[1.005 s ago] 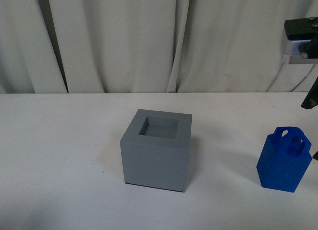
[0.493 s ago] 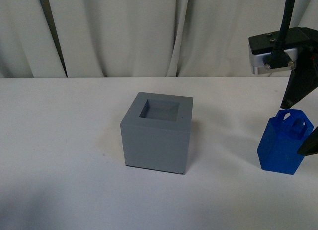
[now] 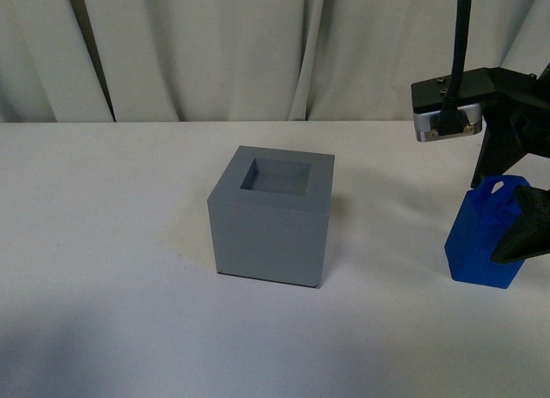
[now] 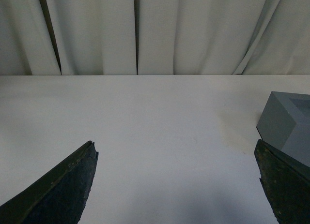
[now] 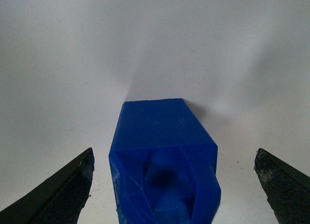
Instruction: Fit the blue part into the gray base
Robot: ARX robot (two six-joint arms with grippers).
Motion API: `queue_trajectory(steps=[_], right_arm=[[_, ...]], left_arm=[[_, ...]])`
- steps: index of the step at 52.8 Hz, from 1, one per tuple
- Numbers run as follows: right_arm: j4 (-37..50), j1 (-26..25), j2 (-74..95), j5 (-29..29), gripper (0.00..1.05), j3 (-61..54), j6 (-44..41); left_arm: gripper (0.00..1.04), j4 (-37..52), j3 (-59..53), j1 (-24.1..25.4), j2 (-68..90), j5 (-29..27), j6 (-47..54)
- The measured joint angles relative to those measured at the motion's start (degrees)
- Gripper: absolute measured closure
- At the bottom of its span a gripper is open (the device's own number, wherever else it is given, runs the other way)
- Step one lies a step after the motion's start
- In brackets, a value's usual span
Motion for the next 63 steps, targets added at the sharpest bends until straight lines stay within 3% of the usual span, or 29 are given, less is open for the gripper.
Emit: queue_trajectory(steps=[17, 24, 33, 51, 63], right_arm=[[0.2, 1.1, 1.8, 0.3, 0.09, 0.9, 0.7], [0.2, 1.1, 1.8, 0.5, 0.26, 0.9, 0.7], [-0.3, 0.7, 1.8, 0.6, 0.57, 1.5, 0.6], [-5.4, 1.8, 0.4, -5.3, 0.57, 9.8, 2.0], [-6.2, 7.5, -1.6, -7.2, 0.57, 14.1, 5.1]], left_arm=[[0.06, 0.0, 0.0, 0.0, 0.0, 0.0, 0.0], [0.06, 0.0, 0.0, 0.0, 0.0, 0.0, 0.0], [0.06, 0.0, 0.0, 0.0, 0.0, 0.0, 0.0], [0.06, 0.0, 0.0, 0.0, 0.0, 0.0, 0.0], [0.06, 0.0, 0.0, 0.0, 0.0, 0.0, 0.0]])
